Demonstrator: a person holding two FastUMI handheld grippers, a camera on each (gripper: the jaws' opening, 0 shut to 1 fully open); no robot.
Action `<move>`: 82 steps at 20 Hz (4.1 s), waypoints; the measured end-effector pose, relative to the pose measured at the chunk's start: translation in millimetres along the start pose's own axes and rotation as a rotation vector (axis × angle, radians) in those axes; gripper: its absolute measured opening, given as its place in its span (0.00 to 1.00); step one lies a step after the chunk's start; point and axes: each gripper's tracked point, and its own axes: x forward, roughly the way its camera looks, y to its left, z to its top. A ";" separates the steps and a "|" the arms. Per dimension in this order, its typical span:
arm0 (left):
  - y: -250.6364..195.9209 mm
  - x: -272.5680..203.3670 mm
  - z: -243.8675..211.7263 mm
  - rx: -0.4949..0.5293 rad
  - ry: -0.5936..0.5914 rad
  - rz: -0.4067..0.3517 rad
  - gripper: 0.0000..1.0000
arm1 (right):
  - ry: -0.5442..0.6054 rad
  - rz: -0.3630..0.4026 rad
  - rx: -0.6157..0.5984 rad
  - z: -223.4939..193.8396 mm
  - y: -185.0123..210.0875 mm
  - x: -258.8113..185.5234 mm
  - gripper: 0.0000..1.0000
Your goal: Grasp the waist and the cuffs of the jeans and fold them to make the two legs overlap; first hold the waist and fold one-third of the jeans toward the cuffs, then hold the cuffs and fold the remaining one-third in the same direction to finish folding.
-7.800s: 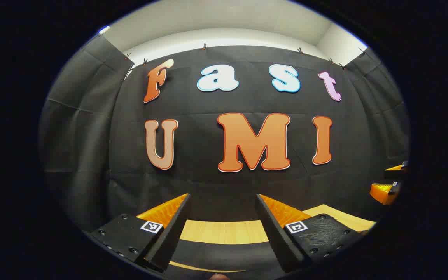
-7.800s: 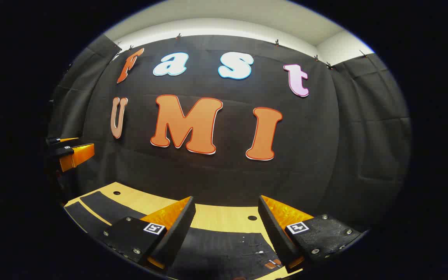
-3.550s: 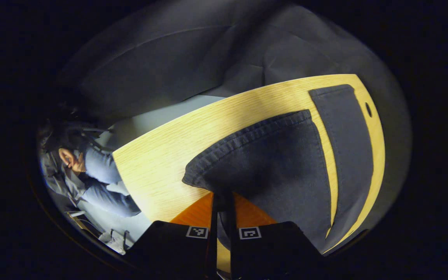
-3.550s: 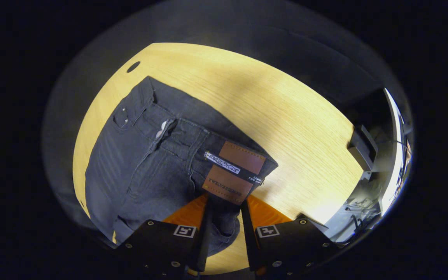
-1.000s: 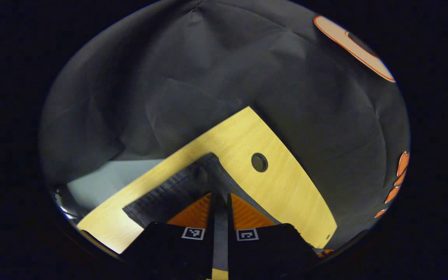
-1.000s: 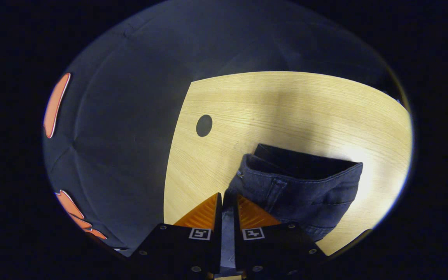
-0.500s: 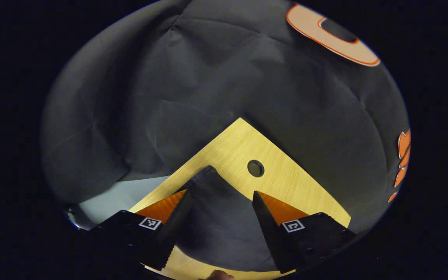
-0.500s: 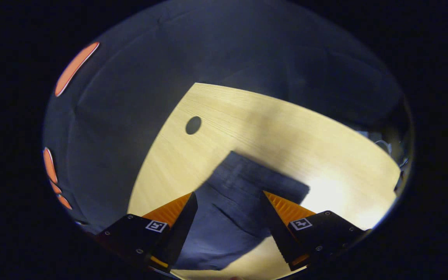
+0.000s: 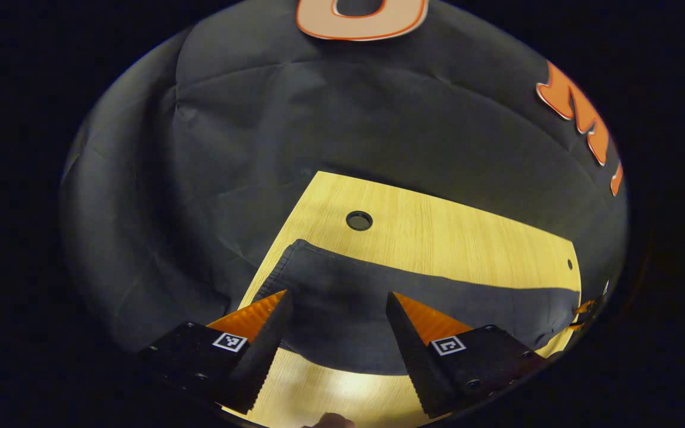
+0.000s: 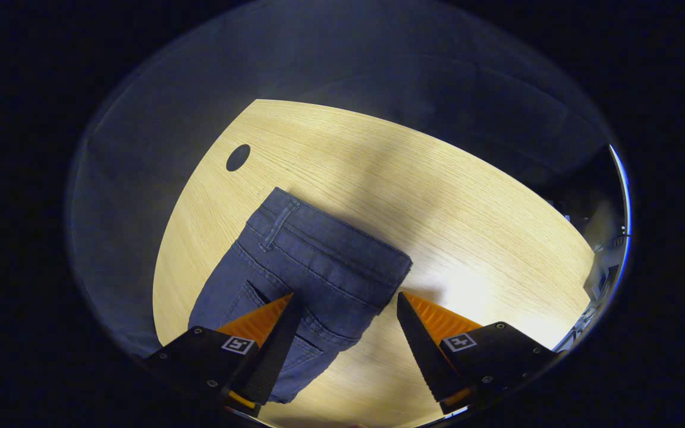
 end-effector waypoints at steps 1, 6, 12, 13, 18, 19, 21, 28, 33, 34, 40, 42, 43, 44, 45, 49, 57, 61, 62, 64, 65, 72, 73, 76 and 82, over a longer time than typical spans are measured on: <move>0.3 0.8 -1.5 0.017 0.001 0.002 0.96 | -0.002 0.007 0.004 2.1 2.1 3.1 0.99; -1.9 2.5 -1.8 0.028 -0.017 -0.017 0.96 | -0.035 -0.011 0.033 12.5 -0.9 6.4 0.98; -2.1 11.1 -8.7 0.019 0.001 -0.019 0.96 | -0.104 0.038 0.058 11.3 9.3 -1.8 0.41; -0.8 10.7 -7.2 0.022 0.000 -0.012 0.96 | -0.130 0.078 0.046 16.0 18.2 -4.2 0.32; -6.6 10.1 2.3 -0.011 -0.037 -0.039 0.96 | -0.210 0.215 0.026 15.3 47.4 -39.3 0.23; -5.5 10.4 4.6 -0.014 -0.050 -0.031 0.96 | -0.222 0.245 0.019 14.2 54.9 -49.1 0.23; -7.6 11.8 5.8 -0.018 -0.080 -0.018 0.97 | -0.257 0.292 -0.014 9.6 67.3 -66.9 0.23; -9.8 13.3 9.6 -0.013 -0.105 -0.037 0.96 | -0.311 0.404 -0.111 -15.4 110.8 -123.0 0.23; -8.7 14.7 8.9 -0.025 -0.106 -0.037 0.96 | -0.320 0.494 -0.189 -46.1 151.2 -157.7 0.22; -9.5 14.7 7.9 -0.027 -0.103 -0.040 0.96 | -0.317 0.505 -0.211 -54.7 158.7 -162.7 0.23; -9.2 16.6 8.8 -0.042 -0.097 -0.039 0.96 | -0.296 0.561 -0.333 -106.2 214.2 -180.9 0.22; -7.6 18.8 7.3 -0.045 -0.094 -0.038 0.96 | -0.289 0.578 -0.382 -127.0 234.6 -183.9 0.22; -7.5 18.7 7.7 -0.045 -0.091 -0.037 0.96 | -0.278 0.581 -0.400 -137.2 244.0 -182.6 0.22; -7.4 18.9 8.3 -0.047 -0.089 -0.035 0.96 | -0.264 0.581 -0.418 -149.0 251.1 -180.3 0.22; -8.2 18.7 8.8 -0.048 -0.088 -0.037 0.96 | -0.254 0.581 -0.435 -158.0 254.4 -177.7 0.22; -6.0 19.0 6.4 -0.060 -0.075 -0.036 0.96 | -0.229 0.558 -0.510 -195.1 278.6 -159.8 0.22; -6.9 21.9 6.9 -0.066 -0.057 -0.034 0.96 | -0.202 0.458 -0.630 -255.0 298.8 -113.7 0.22; -6.5 24.3 6.1 -0.080 -0.045 -0.034 0.96 | -0.200 0.409 -0.695 -280.8 301.8 -89.6 0.22; -6.6 25.6 5.5 -0.081 -0.040 -0.033 0.96 | -0.211 0.408 -0.698 -281.2 304.9 -85.5 0.22; -8.0 27.2 6.3 -0.085 -0.035 -0.034 0.96 | -0.195 0.386 -0.699 -283.3 299.1 -76.7 0.22; -8.2 27.5 6.8 -0.085 -0.032 -0.036 0.97 | -0.183 0.374 -0.699 -284.8 298.8 -79.0 0.22; -8.3 32.0 6.2 -0.103 -0.006 -0.047 0.96 | -0.075 0.463 -0.712 -329.3 304.3 -83.0 0.99; -8.9 32.4 6.0 -0.104 0.000 -0.054 0.96 | -0.086 0.474 -0.721 -327.3 306.8 -87.7 0.99; -8.0 33.9 6.4 -0.109 0.019 -0.048 0.96 | -0.140 0.506 -0.724 -312.0 306.9 -109.4 0.99; -3.9 41.4 2.3 -0.157 0.082 -0.015 0.96 | -0.285 0.513 -0.730 -266.8 295.6 -161.1 0.98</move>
